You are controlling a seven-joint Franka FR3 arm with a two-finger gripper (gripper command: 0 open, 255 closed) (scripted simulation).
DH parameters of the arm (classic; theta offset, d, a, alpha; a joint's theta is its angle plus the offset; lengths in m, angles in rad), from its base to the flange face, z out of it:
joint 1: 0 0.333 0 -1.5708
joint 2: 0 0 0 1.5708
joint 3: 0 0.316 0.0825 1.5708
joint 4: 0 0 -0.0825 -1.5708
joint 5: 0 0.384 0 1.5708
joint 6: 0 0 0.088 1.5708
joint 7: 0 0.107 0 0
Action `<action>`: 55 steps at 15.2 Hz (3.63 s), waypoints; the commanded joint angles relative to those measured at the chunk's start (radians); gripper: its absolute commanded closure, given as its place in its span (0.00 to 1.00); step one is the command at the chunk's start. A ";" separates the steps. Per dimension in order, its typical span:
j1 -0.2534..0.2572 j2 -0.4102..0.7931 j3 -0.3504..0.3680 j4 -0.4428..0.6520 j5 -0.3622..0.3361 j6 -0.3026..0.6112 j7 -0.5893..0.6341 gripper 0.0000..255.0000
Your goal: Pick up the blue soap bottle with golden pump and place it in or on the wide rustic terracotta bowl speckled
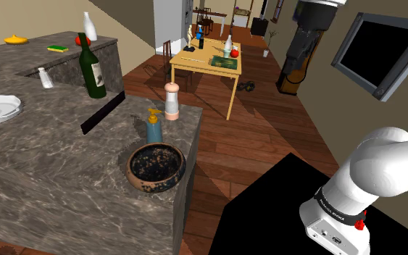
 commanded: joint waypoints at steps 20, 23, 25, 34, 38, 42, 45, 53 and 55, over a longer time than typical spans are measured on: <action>0.066 0.614 0.213 0.237 0.019 0.383 0.116 0.00; 0.078 0.726 0.240 0.314 -0.008 0.415 0.143 0.00; 0.089 0.802 0.256 0.372 -0.030 0.431 0.163 0.00; 0.175 1.163 0.290 0.710 -0.155 0.434 0.244 0.00; 0.206 1.256 0.288 0.802 -0.184 0.430 0.256 0.00; 0.208 1.269 0.286 0.767 -0.189 0.477 0.260 0.00; 0.209 1.278 0.284 0.747 -0.193 0.507 0.262 0.00; 0.209 1.279 0.284 0.747 -0.193 0.507 0.262 1.00; 0.209 1.279 0.284 0.747 -0.193 0.507 0.262 1.00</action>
